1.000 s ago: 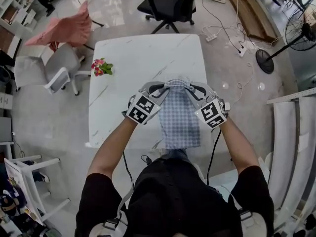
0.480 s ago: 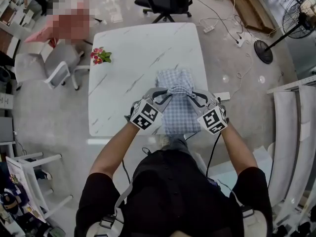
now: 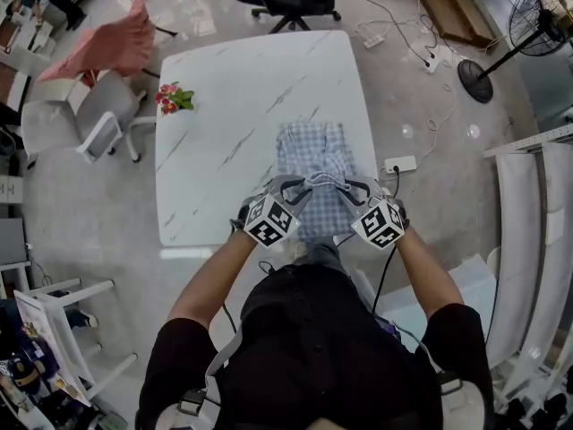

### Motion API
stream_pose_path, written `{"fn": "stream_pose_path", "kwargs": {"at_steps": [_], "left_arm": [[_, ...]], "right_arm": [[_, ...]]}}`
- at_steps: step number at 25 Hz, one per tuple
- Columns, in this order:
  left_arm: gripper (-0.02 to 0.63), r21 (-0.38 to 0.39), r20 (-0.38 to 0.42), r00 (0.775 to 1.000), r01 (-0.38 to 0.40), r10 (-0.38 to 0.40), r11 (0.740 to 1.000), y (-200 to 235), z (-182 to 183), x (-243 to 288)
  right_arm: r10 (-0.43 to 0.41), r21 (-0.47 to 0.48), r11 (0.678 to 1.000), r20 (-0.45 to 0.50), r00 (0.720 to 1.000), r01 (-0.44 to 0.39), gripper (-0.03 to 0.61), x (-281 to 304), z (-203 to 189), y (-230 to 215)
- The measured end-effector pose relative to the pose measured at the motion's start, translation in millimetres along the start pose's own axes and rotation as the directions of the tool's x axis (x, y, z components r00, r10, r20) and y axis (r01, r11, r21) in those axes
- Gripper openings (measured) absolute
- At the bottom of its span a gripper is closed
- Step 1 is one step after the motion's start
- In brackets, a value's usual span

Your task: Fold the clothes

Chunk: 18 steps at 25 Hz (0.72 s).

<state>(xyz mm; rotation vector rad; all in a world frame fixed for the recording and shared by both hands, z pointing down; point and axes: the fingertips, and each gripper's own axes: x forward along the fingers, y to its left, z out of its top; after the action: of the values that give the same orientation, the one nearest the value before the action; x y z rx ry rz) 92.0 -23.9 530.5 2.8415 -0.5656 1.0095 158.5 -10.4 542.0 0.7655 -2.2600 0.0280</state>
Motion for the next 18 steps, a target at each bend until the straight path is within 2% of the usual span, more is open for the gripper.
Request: {"fn": "stream_pose_path", "kwargs": {"at_steps": [5, 11, 15, 18], "left_arm": [[0.121, 0.035, -0.039, 0.998, 0.049, -0.048, 0.998, -16, -16, 1], [0.126, 0.117, -0.109, 0.987, 0.129, -0.116, 0.985, -46, -44, 1], [0.124, 0.062, -0.098, 0.984, 0.156, -0.15, 0.986, -54, -51, 0], [0.124, 0.051, -0.087, 0.984, 0.159, -0.154, 0.986, -58, -53, -1]], "right_arm": [[0.044, -0.045, 0.998, -0.052, 0.998, -0.046, 0.101, -1, -19, 20], [0.095, -0.106, 0.989, -0.113, 0.989, -0.107, 0.101, -2, -42, 40], [0.096, -0.082, 0.991, -0.116, 0.989, -0.106, 0.104, -2, -44, 41], [0.103, -0.114, 0.986, -0.13, 0.986, -0.118, 0.117, -2, -49, 50]]}}
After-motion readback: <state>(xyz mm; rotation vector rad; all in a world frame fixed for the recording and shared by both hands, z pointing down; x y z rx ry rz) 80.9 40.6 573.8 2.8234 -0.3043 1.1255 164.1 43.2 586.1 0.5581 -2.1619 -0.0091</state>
